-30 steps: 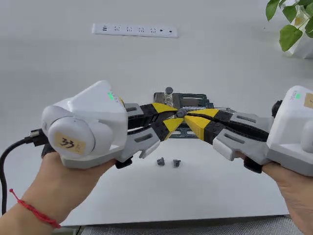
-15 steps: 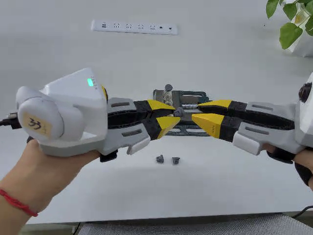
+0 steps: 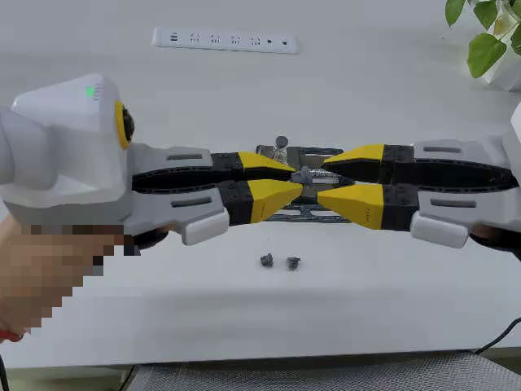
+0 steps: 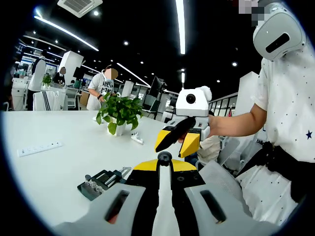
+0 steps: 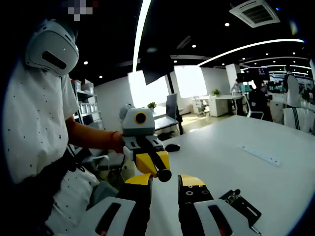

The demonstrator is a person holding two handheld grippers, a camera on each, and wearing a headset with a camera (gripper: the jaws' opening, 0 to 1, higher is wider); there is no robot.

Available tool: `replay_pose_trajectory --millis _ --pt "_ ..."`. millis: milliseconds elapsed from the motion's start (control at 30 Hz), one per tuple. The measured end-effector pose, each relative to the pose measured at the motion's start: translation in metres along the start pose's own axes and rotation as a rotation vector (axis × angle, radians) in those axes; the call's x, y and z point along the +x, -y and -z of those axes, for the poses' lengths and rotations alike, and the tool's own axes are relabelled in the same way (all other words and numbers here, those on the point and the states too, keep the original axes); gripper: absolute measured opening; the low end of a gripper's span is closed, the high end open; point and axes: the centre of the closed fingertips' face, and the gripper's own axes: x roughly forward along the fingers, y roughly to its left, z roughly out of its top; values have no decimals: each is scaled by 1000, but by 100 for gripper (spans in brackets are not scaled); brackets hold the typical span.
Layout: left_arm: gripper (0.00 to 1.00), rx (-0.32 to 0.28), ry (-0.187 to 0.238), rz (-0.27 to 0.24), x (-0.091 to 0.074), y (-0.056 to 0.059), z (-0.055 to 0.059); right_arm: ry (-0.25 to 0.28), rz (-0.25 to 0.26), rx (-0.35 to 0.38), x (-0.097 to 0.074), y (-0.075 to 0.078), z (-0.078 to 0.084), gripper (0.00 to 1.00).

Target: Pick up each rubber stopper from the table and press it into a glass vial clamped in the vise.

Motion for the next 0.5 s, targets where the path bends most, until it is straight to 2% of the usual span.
replay_pose_trajectory --millis 67,267,500 --pt "4 -16 9 19 -1 3 -3 12 -32 3 0 -4 -3 16" --pt "3 -68 64 62 -5 9 -14 20 -73 -2 -4 -9 -9 15" --pt "3 -88 93 102 -6 17 -23 49 -128 23 -6 -18 -16 14"
